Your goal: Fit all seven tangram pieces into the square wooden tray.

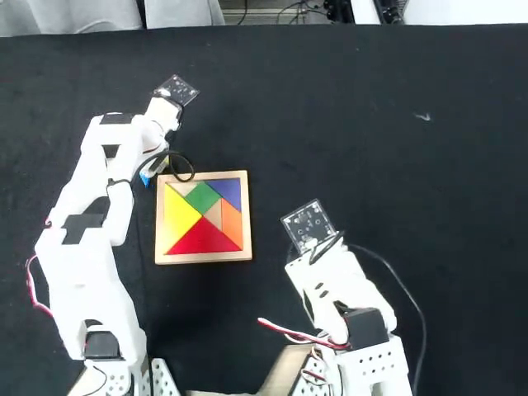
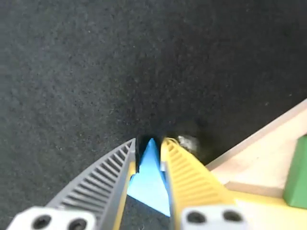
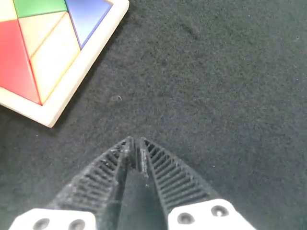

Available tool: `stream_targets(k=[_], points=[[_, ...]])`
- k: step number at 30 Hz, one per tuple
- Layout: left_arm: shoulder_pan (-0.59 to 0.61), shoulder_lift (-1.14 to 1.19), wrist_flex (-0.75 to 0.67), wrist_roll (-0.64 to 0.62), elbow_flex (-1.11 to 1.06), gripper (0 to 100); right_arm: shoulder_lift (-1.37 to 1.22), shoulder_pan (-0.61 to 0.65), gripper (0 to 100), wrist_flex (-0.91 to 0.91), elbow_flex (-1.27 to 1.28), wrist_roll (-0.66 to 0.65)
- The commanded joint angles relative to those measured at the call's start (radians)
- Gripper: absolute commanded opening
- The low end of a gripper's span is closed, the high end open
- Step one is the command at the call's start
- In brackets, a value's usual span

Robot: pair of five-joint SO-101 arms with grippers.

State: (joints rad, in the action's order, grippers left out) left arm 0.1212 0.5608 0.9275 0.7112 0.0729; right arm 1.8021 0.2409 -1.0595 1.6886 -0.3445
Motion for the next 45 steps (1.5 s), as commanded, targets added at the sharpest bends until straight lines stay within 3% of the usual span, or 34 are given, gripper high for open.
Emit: stream_targets(k=[1, 7, 12, 19, 24, 32, 38, 45], points=[[0.016, -0.015, 0.025, 0.014, 0.041, 8, 0.093, 0.008, 2.2, -0.005, -0.004, -0.006], [0.064, -0.017, 0.031, 0.009, 0.074, 10, 0.093, 0.008, 2.2, -0.005, -0.004, -0.006], [0.119, -0.048, 0.091, 0.008, 0.085, 25, 0.093, 0.008, 2.2, -0.005, -0.004, -0.006], [0.151, -0.078, 0.100, 0.006, 0.074, 25, 0.093, 0.008, 2.2, -0.005, -0.004, -0.006], [0.150, -0.077, 0.080, -0.144, 0.082, 25, 0.093, 0.008, 2.2, -0.006, -0.004, -0.006], [0.142, 0.040, 0.046, -0.146, 0.113, 25, 0.091, 0.008, 2.2, -0.006, -0.004, -0.006], [0.140, 0.127, 0.210, -0.147, 0.257, 24, 0.091, 0.008, 2.2, -0.006, -0.004, -0.006], [0.140, 0.184, 0.364, -0.147, 0.397, 12, 0.091, 0.008, 2.2, -0.006, -0.004, -0.006]])
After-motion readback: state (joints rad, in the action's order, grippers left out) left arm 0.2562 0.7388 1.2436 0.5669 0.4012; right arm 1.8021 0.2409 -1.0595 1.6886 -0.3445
